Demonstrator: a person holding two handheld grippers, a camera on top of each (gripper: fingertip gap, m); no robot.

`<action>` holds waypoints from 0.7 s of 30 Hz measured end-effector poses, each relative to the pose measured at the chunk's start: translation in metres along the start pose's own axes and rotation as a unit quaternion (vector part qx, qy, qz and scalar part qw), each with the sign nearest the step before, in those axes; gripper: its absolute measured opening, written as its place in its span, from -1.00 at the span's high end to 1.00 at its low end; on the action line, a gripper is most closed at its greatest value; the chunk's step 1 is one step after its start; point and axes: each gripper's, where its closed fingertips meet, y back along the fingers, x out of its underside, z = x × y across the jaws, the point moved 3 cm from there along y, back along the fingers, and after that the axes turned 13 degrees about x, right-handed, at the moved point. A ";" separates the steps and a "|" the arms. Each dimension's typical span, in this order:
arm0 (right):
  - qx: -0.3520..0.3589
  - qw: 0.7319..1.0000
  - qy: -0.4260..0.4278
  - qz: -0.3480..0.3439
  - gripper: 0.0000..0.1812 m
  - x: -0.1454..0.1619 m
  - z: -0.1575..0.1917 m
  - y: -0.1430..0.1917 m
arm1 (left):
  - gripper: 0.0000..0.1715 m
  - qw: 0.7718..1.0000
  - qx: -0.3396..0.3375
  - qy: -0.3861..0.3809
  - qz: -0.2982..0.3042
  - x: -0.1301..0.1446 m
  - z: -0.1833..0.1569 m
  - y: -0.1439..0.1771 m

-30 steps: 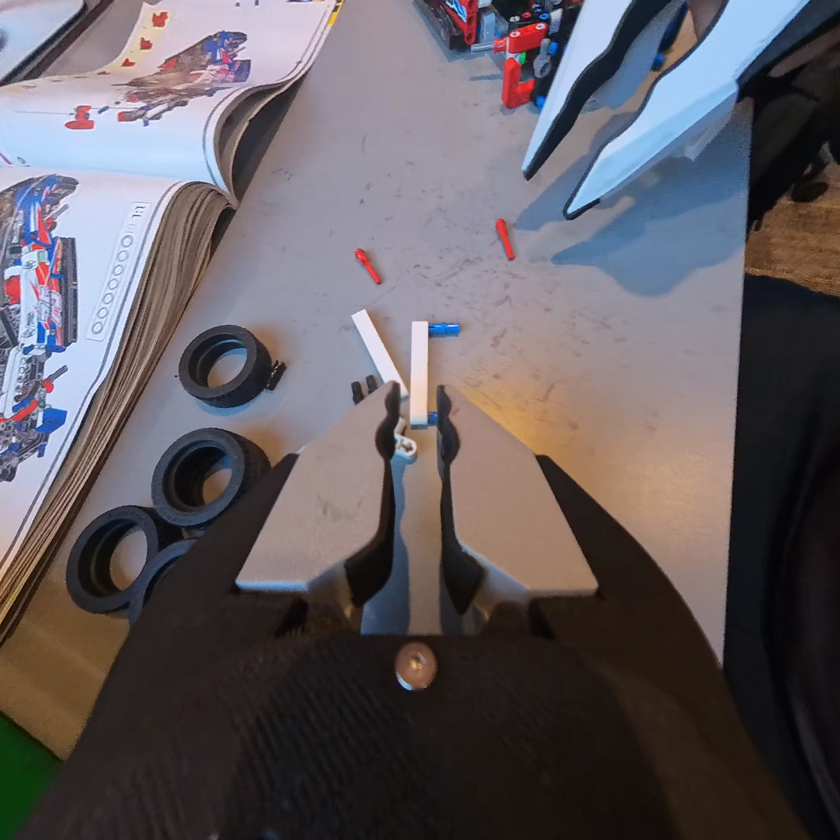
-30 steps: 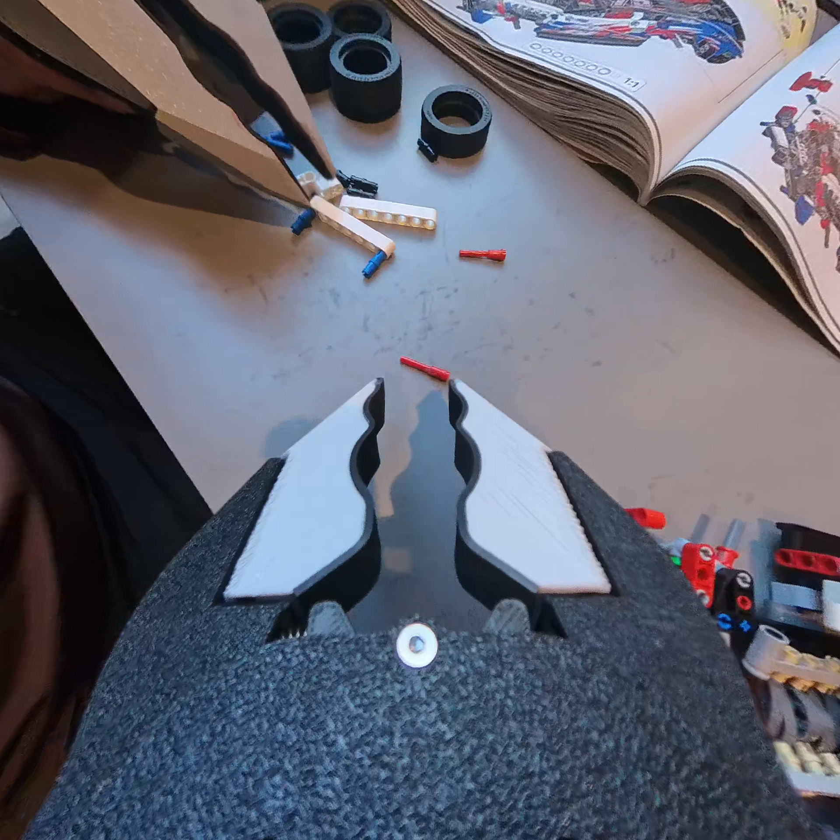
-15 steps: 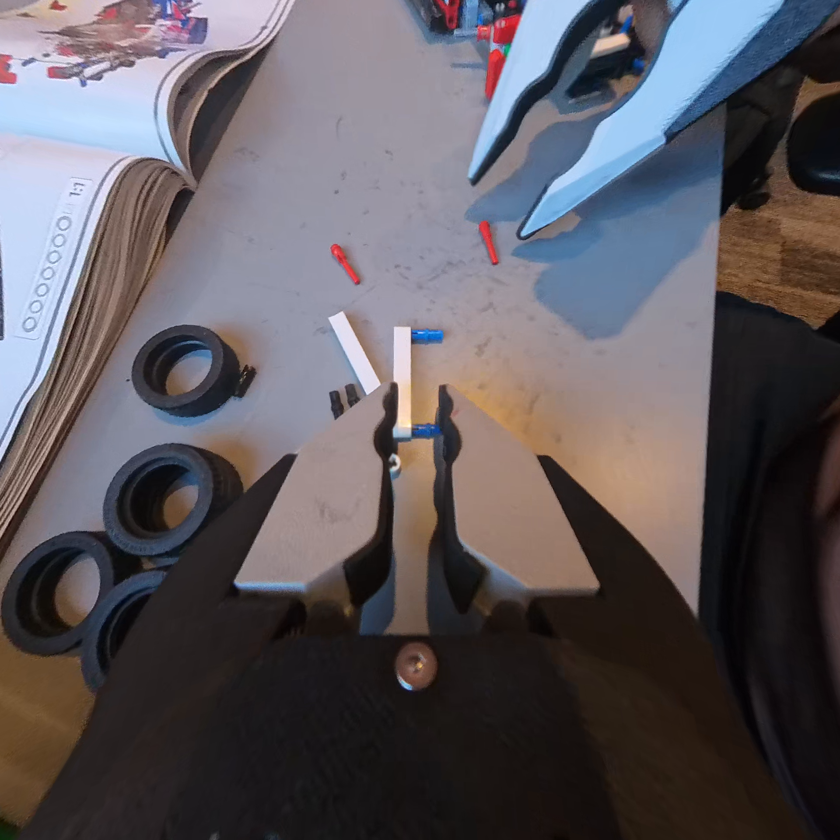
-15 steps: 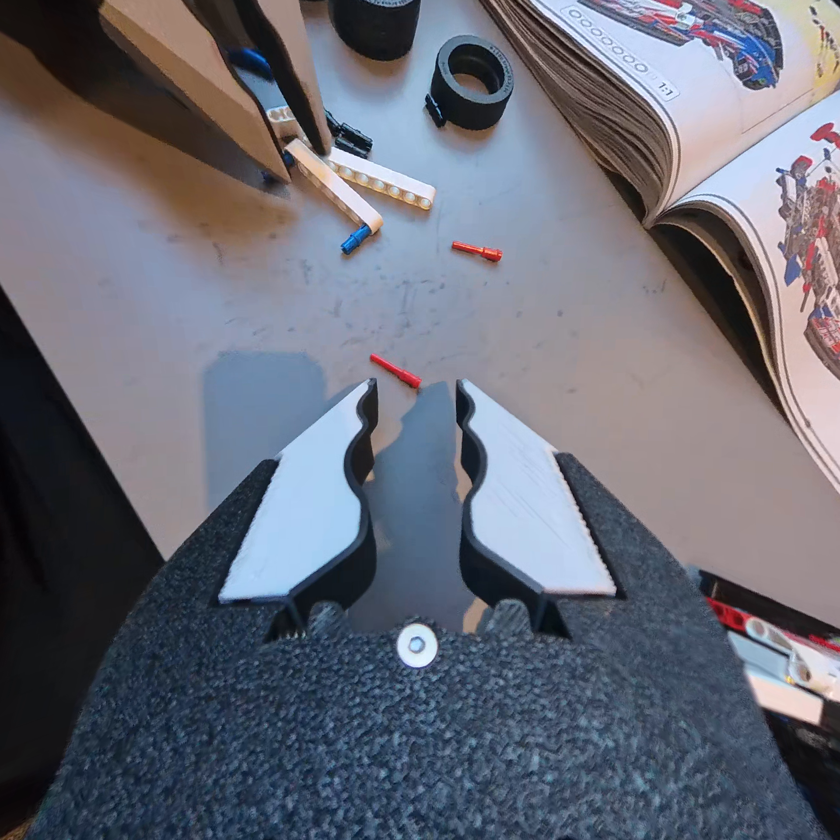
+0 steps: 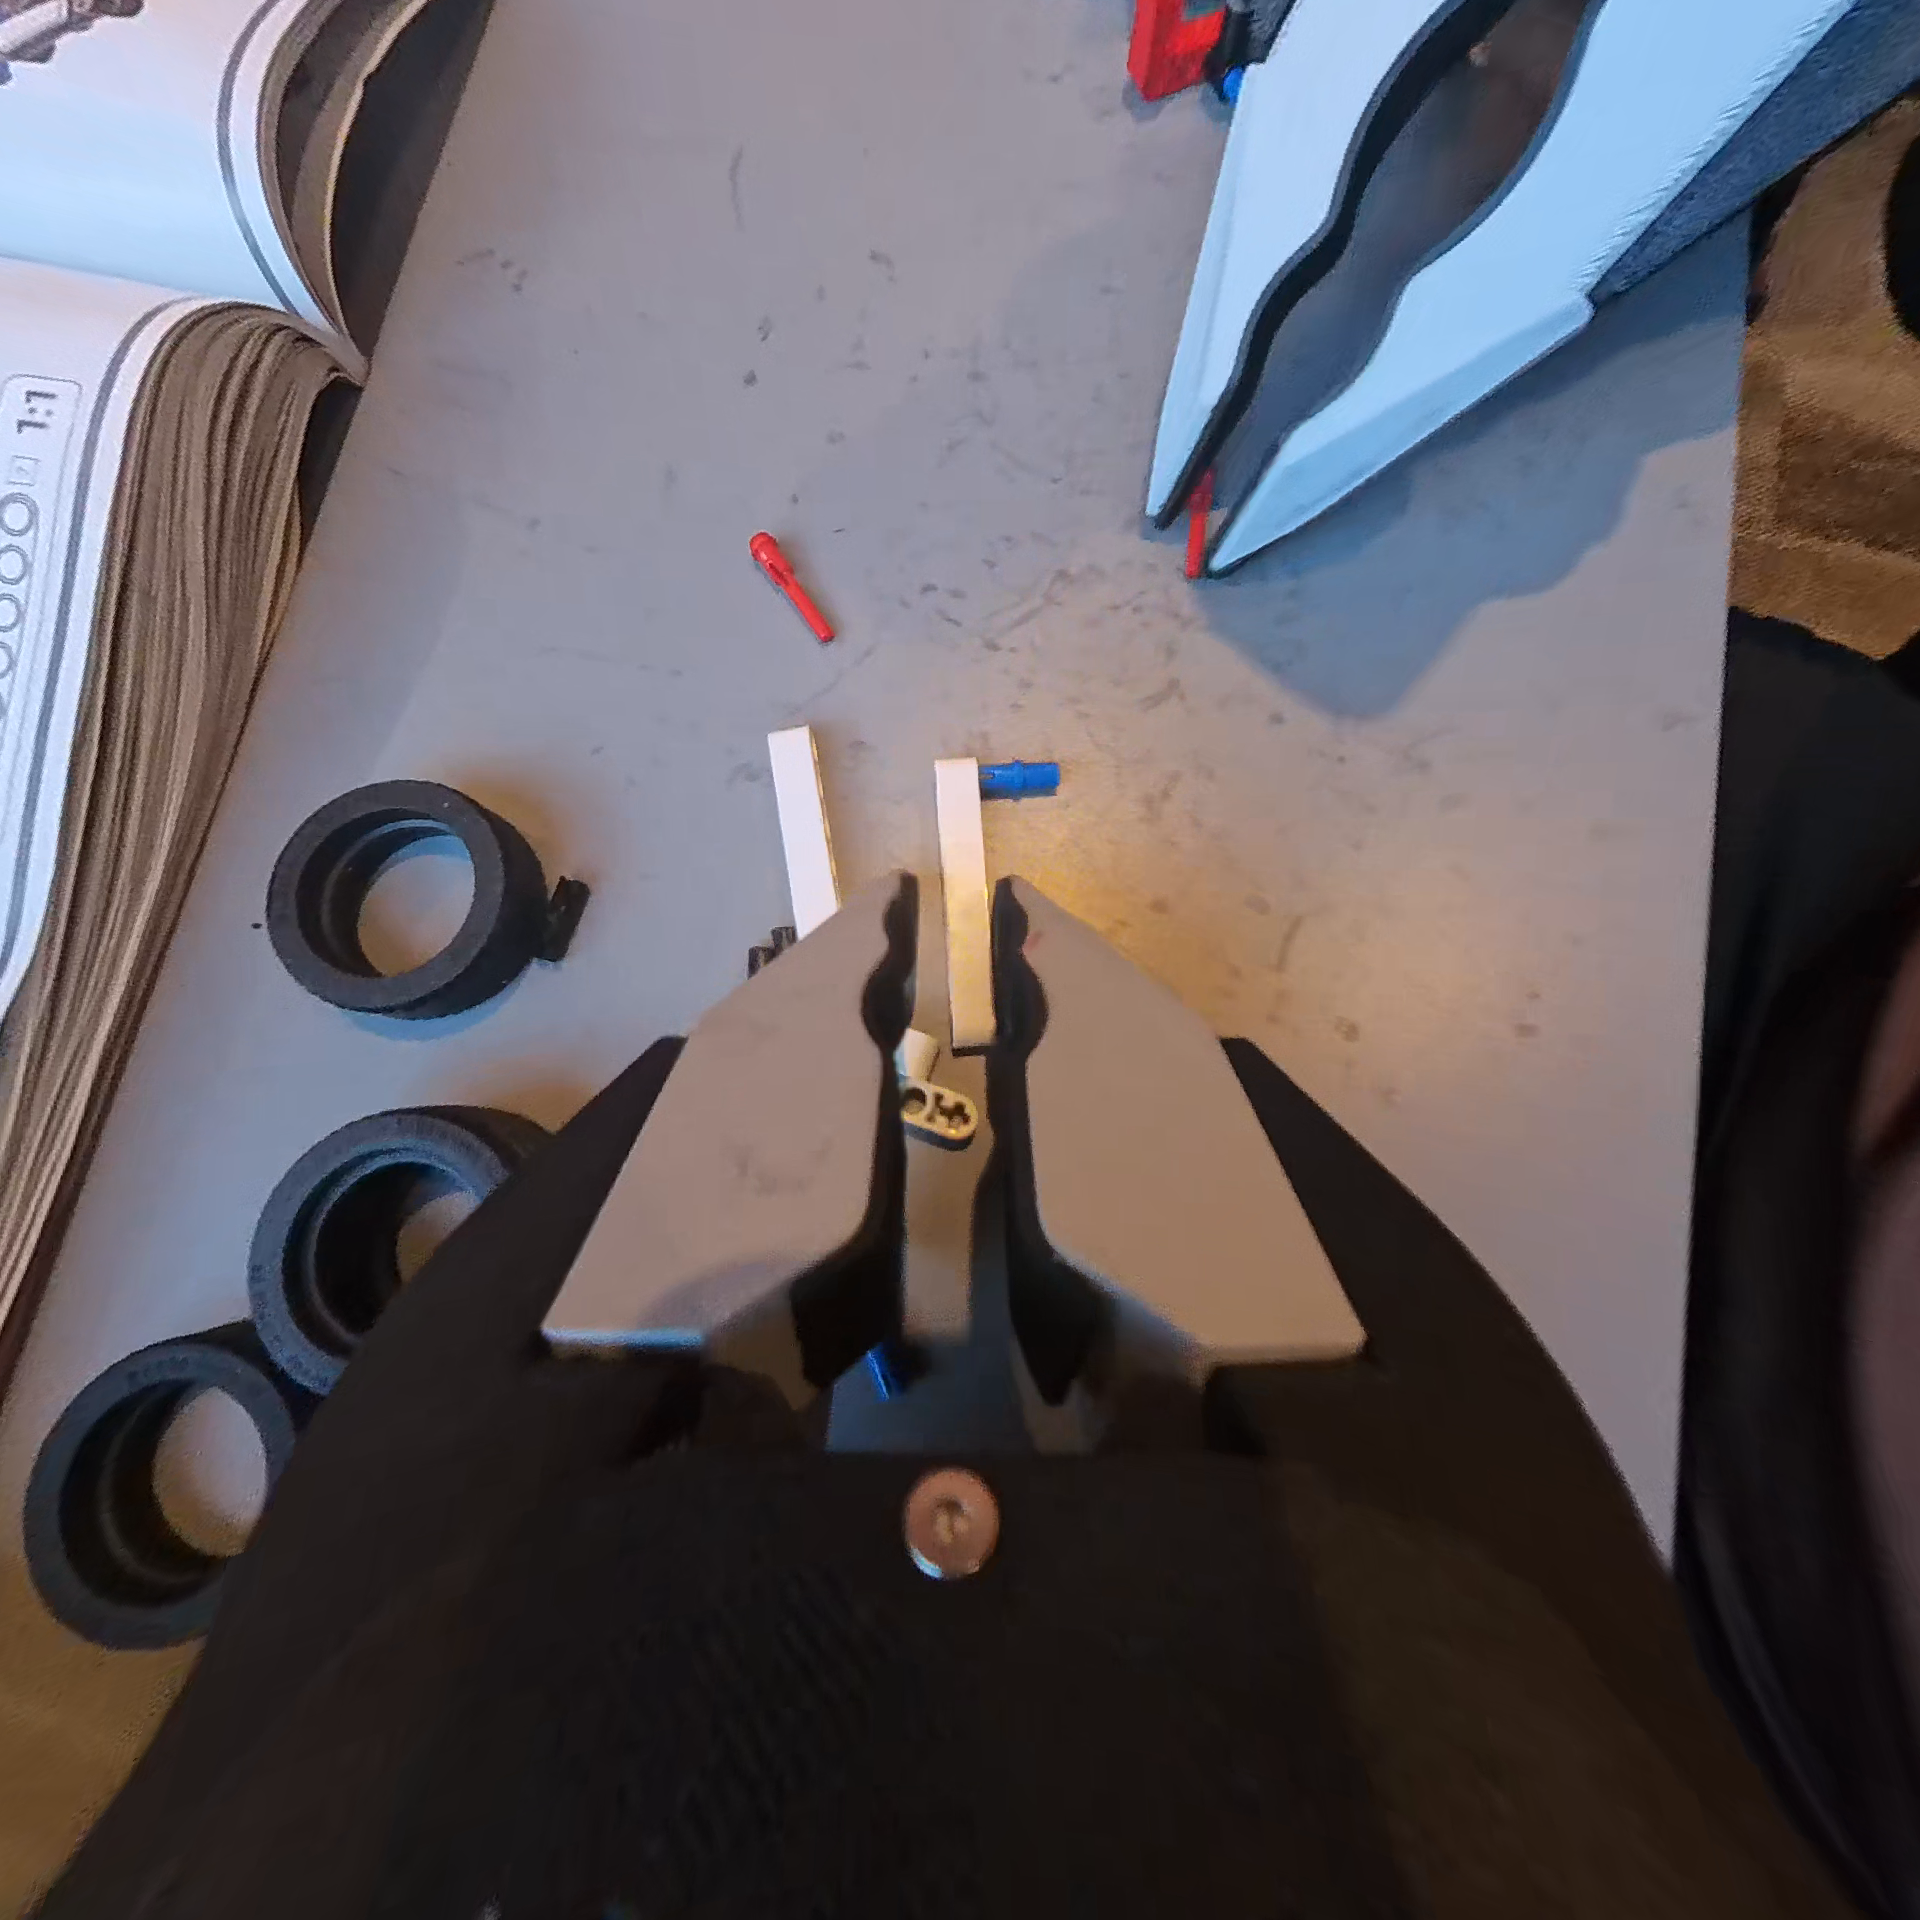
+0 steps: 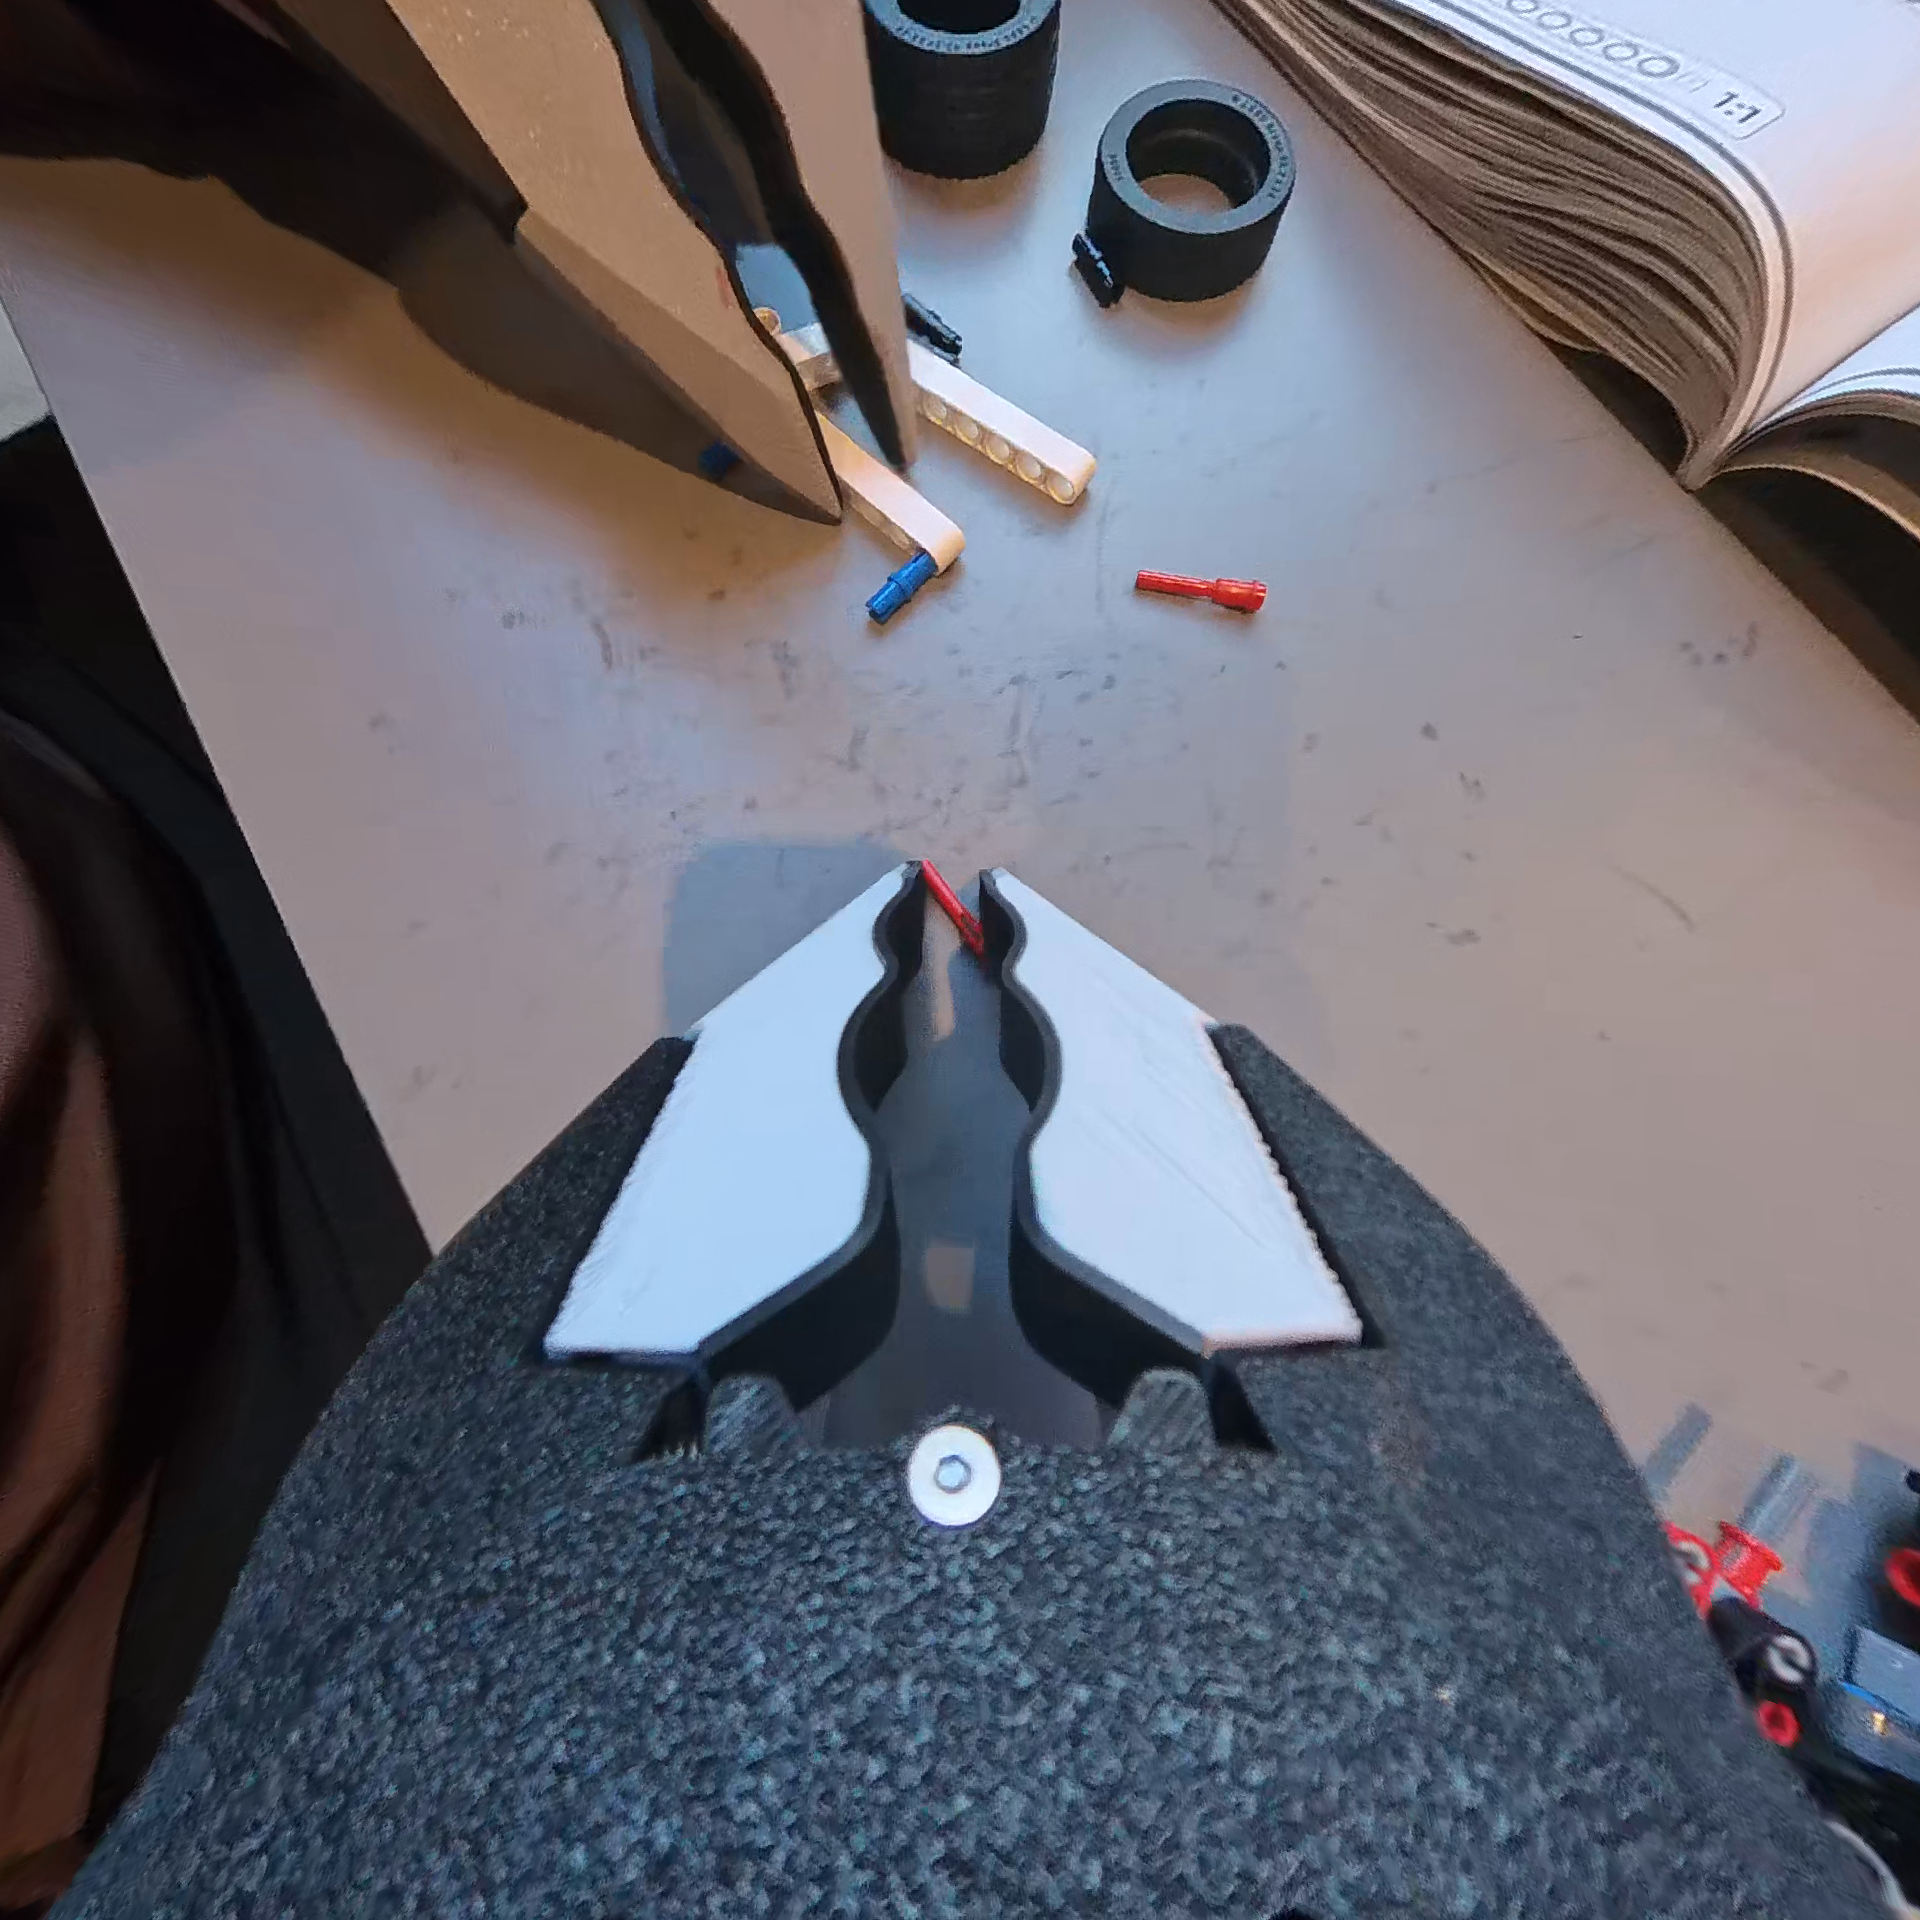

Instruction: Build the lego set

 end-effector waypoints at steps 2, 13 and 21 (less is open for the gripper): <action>0.007 1.000 -0.012 -0.006 0.97 -0.001 -0.002 -0.002 | 0.87 1.000 0.007 0.008 -0.016 0.001 0.000 0.000; 0.022 1.000 -0.014 -0.013 0.84 -0.006 -0.011 0.007 | 0.91 1.000 -0.014 -0.014 -0.015 0.002 -0.003 0.001; 0.017 1.000 -0.007 0.019 0.74 0.011 -0.015 0.011 | 0.93 0.999 -0.020 -0.023 -0.012 0.003 -0.005 0.002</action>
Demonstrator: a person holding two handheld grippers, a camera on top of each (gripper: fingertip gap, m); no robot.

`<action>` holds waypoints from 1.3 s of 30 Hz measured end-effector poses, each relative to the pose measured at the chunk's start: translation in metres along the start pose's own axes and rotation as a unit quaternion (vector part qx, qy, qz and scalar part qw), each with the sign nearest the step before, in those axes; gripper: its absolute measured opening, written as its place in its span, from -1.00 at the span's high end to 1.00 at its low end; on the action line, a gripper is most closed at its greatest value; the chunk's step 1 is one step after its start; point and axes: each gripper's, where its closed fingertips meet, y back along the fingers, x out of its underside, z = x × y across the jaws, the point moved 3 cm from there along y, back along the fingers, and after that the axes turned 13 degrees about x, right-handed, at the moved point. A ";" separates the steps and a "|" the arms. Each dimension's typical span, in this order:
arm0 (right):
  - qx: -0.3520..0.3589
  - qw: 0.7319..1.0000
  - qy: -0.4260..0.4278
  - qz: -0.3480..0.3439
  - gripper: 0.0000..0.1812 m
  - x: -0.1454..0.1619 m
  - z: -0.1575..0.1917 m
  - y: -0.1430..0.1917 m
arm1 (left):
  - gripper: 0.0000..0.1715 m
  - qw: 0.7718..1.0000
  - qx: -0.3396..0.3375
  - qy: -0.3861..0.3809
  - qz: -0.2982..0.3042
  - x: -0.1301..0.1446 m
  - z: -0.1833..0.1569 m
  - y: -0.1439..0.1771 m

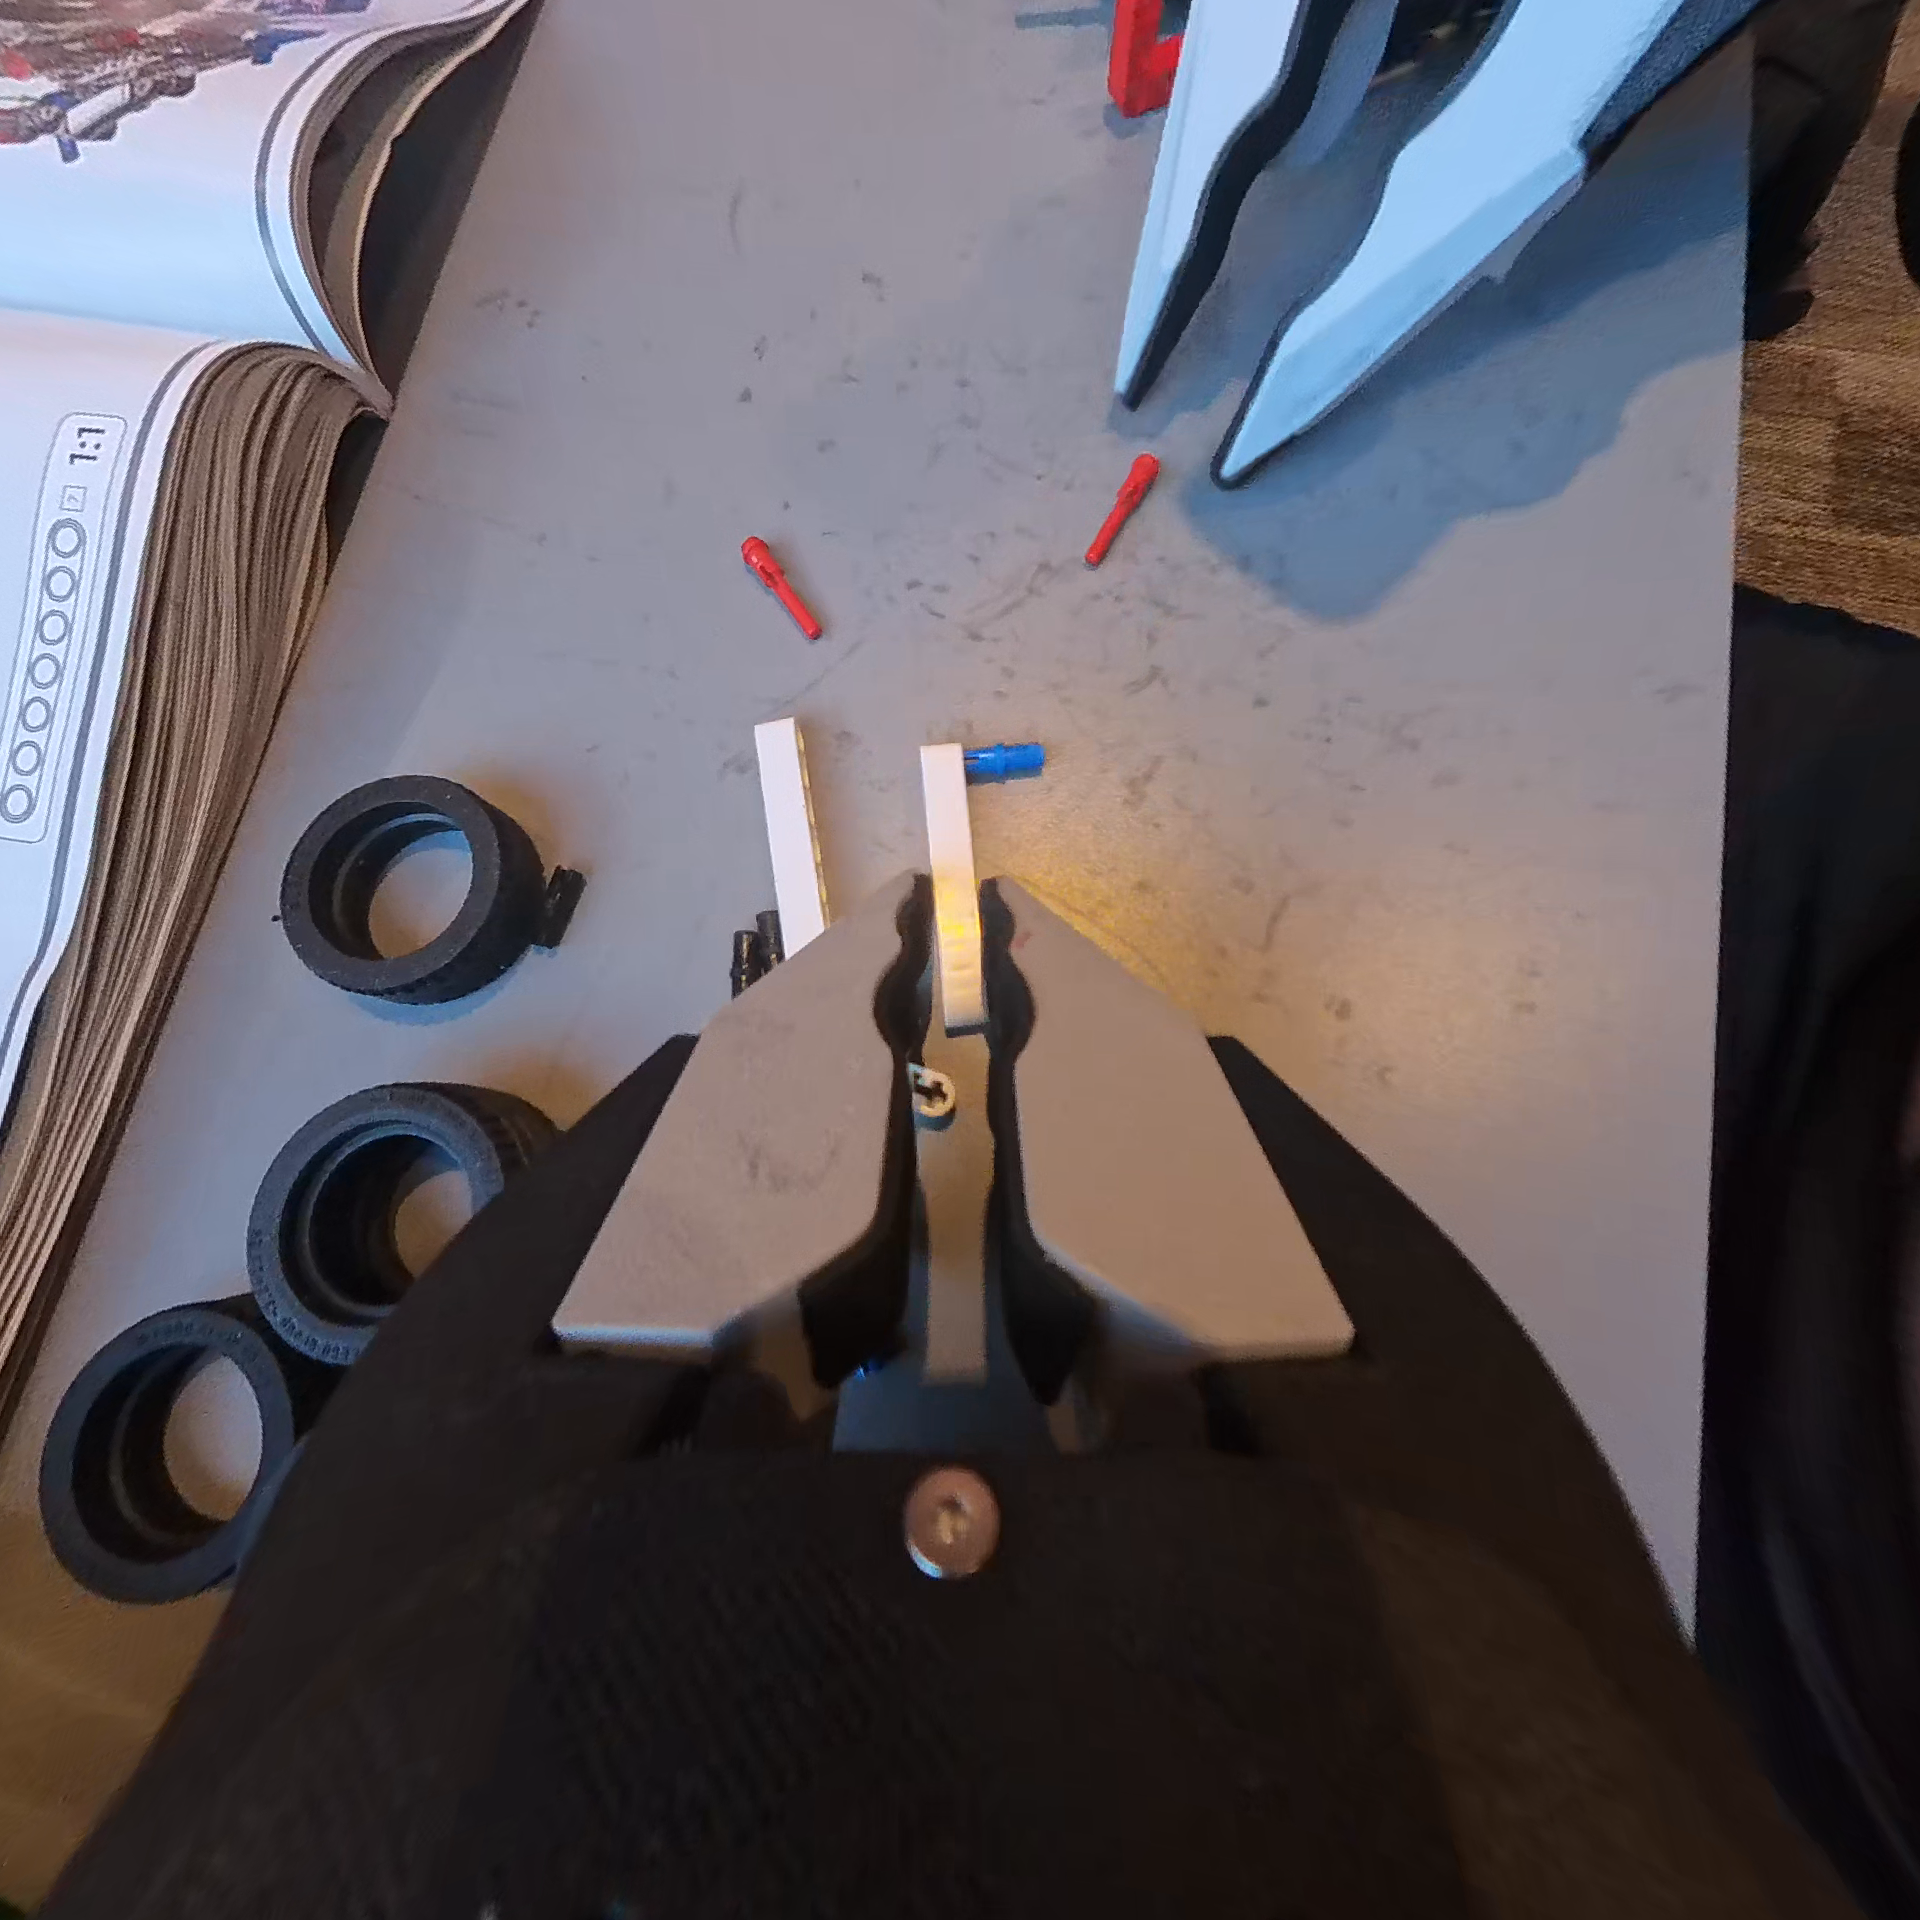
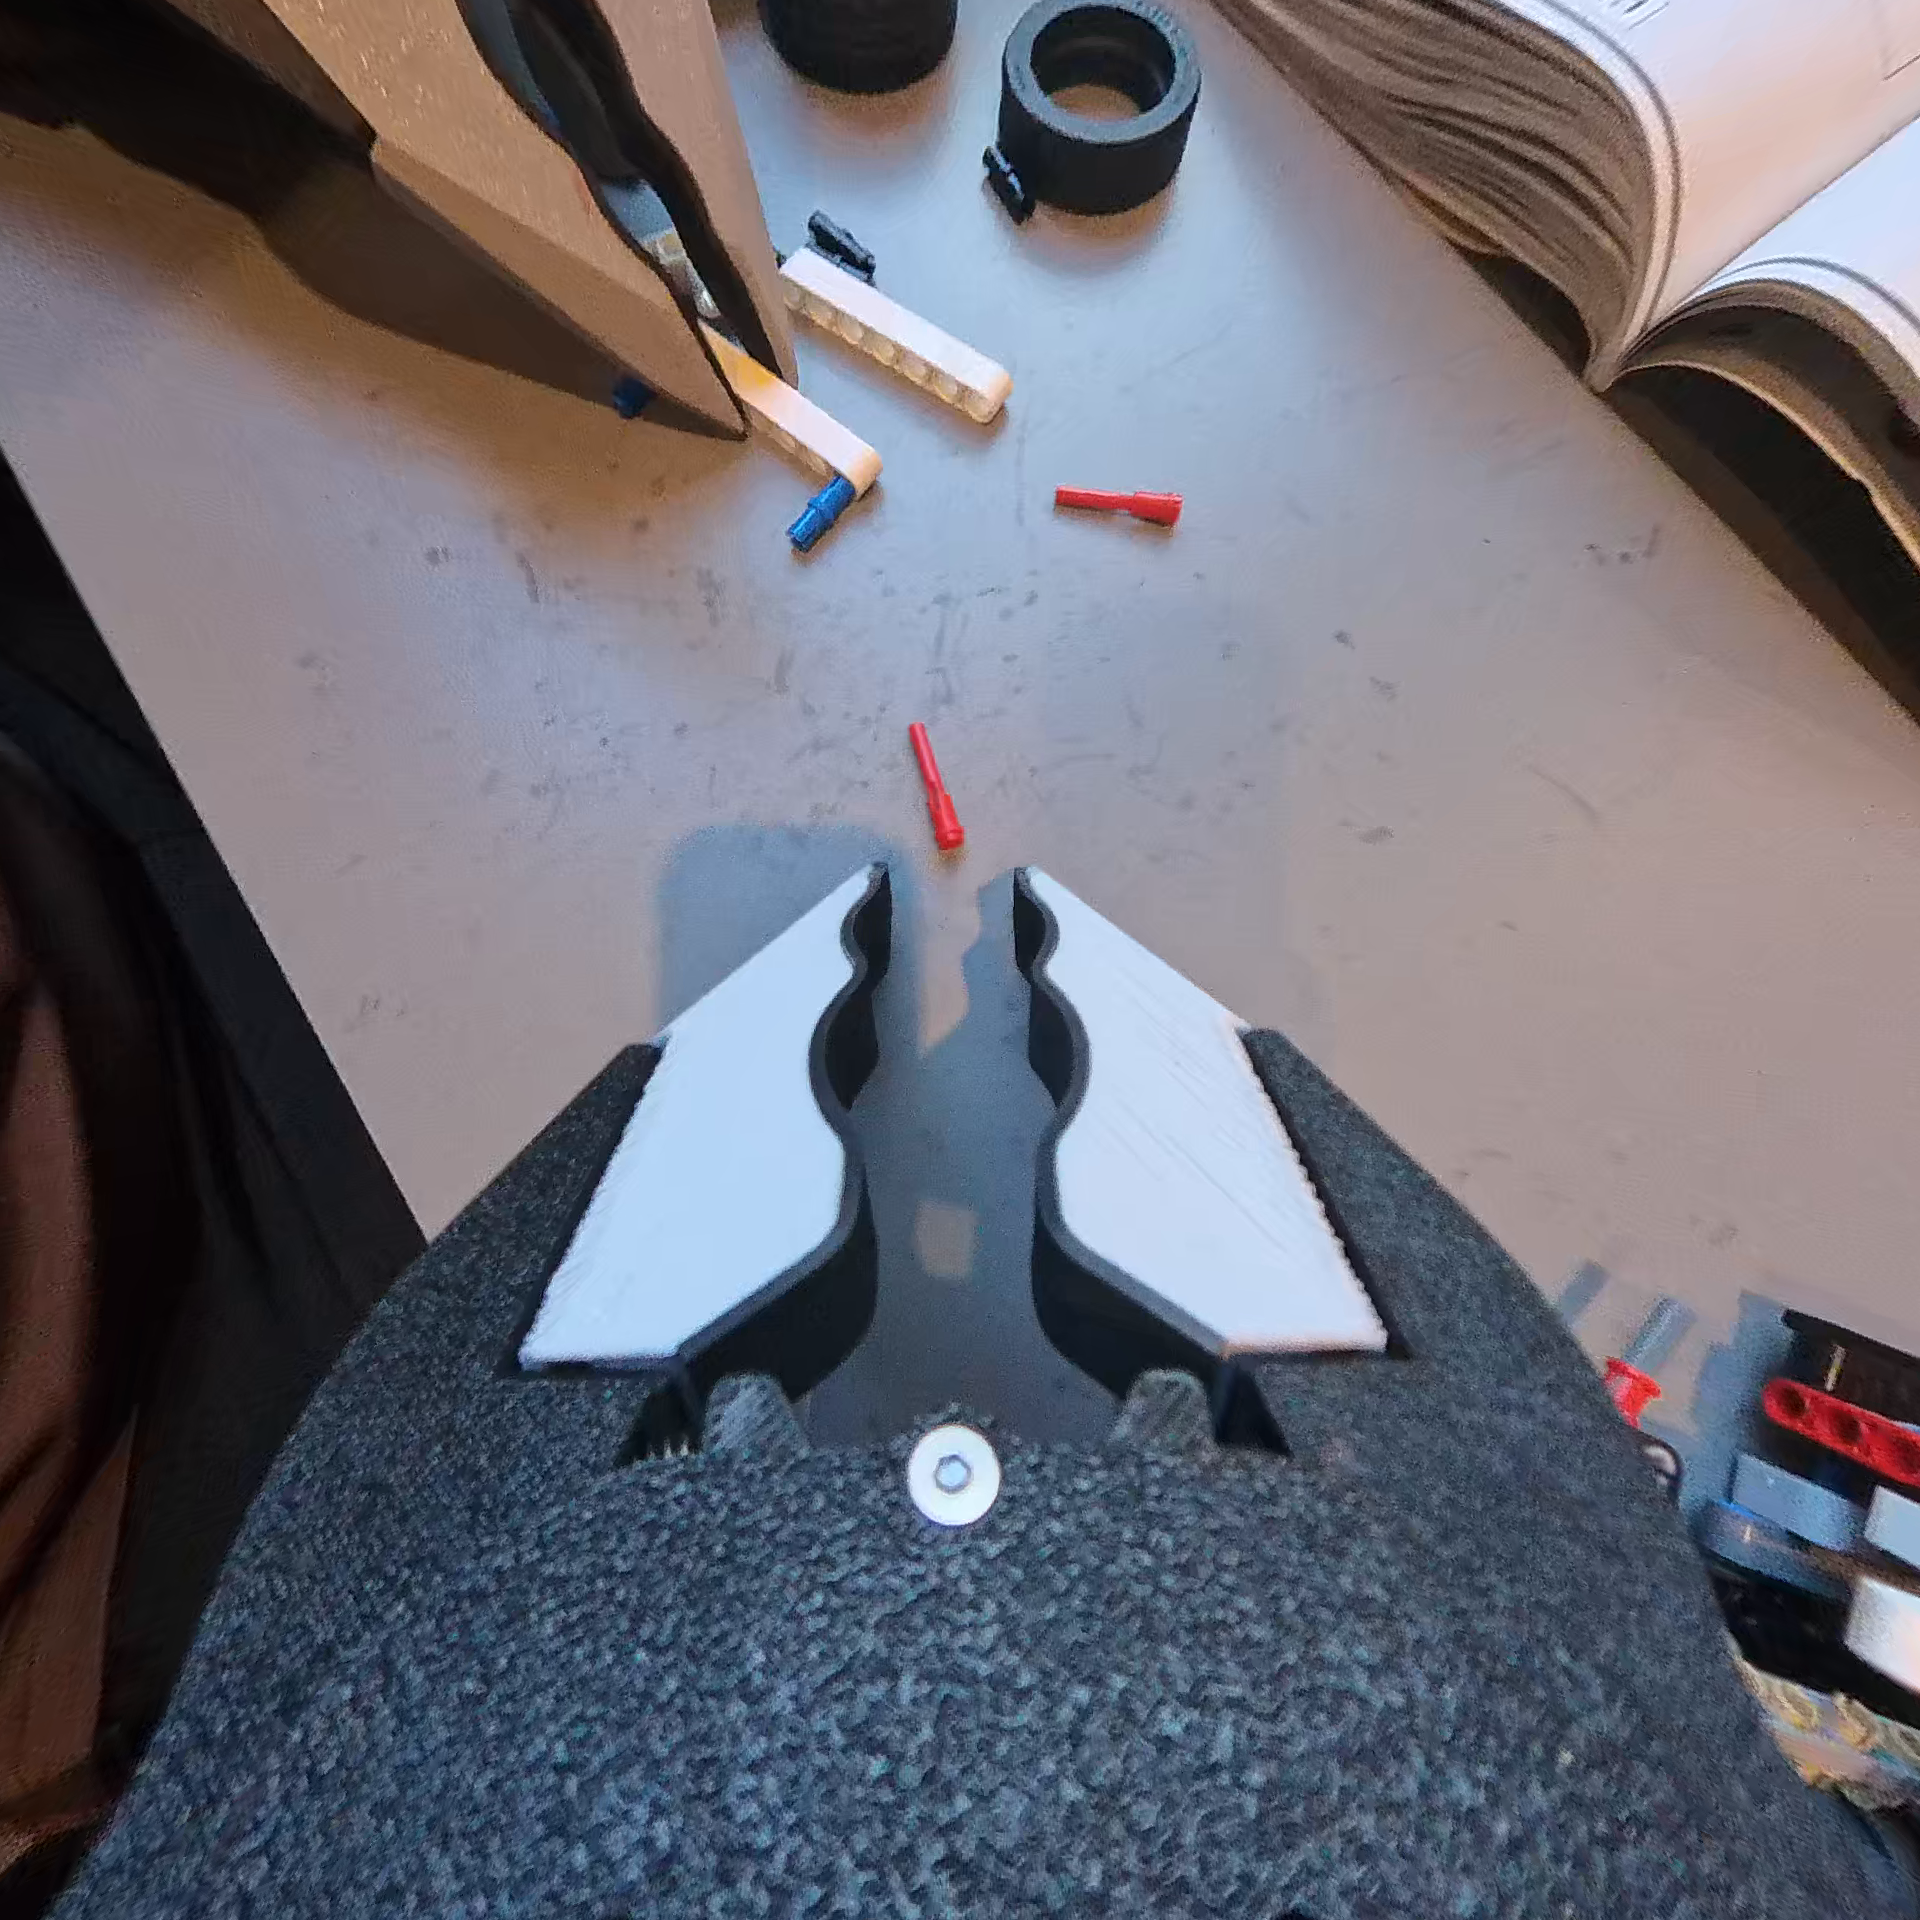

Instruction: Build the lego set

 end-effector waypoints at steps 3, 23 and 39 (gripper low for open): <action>-0.010 1.000 0.001 0.003 0.78 -0.001 0.004 -0.002 | 0.94 1.000 0.006 0.006 -0.001 0.000 0.000 0.000; 0.024 0.999 0.020 0.014 0.95 -0.016 0.001 -0.016 | 0.93 0.999 0.041 0.008 0.001 -0.002 -0.016 -0.006; 0.008 0.999 0.042 0.019 0.95 -0.023 0.005 -0.022 | 0.93 0.999 0.048 0.005 -0.002 -0.002 -0.019 -0.006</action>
